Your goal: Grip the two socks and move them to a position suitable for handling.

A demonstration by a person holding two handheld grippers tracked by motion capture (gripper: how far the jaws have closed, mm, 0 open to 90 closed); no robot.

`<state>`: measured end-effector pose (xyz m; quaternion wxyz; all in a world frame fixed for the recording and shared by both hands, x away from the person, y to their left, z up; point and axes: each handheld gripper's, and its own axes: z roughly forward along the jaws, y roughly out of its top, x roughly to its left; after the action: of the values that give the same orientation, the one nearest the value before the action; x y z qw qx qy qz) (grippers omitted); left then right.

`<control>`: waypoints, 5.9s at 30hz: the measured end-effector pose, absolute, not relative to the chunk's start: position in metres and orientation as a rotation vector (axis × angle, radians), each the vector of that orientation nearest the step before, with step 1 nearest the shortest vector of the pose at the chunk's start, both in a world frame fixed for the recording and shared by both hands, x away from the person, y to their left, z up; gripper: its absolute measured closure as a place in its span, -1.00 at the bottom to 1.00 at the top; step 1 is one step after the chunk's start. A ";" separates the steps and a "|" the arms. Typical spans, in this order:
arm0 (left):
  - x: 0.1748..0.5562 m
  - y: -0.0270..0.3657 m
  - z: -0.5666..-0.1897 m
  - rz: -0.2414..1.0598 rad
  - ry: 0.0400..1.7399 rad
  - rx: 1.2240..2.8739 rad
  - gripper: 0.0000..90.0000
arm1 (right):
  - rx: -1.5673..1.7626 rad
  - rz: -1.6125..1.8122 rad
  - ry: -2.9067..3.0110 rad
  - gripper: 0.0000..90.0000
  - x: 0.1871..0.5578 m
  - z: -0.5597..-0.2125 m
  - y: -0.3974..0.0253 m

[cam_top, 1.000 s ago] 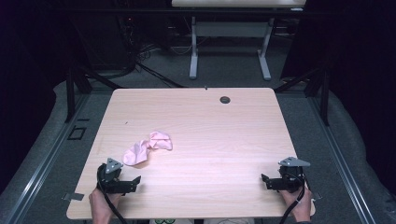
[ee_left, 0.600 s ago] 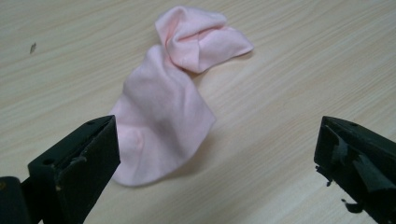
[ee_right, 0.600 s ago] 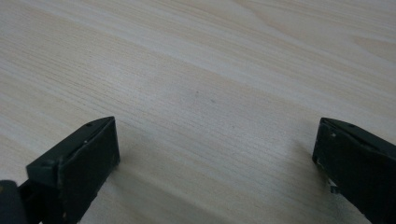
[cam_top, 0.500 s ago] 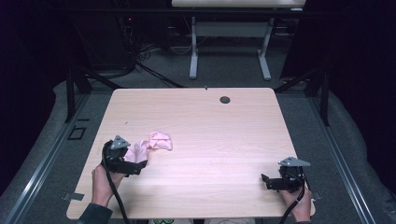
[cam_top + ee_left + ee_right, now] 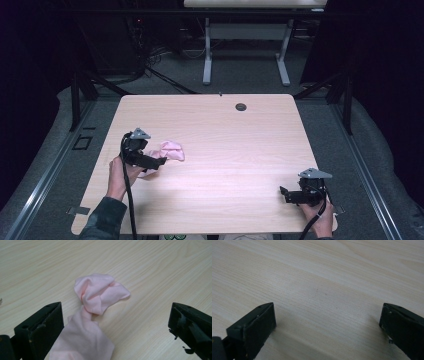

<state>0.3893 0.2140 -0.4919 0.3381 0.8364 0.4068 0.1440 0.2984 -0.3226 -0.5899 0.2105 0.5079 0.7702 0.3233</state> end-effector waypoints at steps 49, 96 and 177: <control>0.481 0.156 -0.544 0.272 1.215 2.386 0.63 | 1.425 0.899 2.132 -1.00 0.298 -0.590 -0.323; 0.319 0.068 -0.533 0.014 0.694 2.425 0.62 | 1.429 0.897 2.128 -1.00 0.298 -0.590 -0.323; 0.429 0.245 -0.557 0.161 1.345 2.279 0.45 | 1.435 0.896 2.121 -1.00 0.298 -0.590 -0.323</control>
<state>0.4290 0.2450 -0.5565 0.2428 0.8338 0.4923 0.0588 0.2979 -0.3227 -0.5899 0.2129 0.5168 0.7639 0.3227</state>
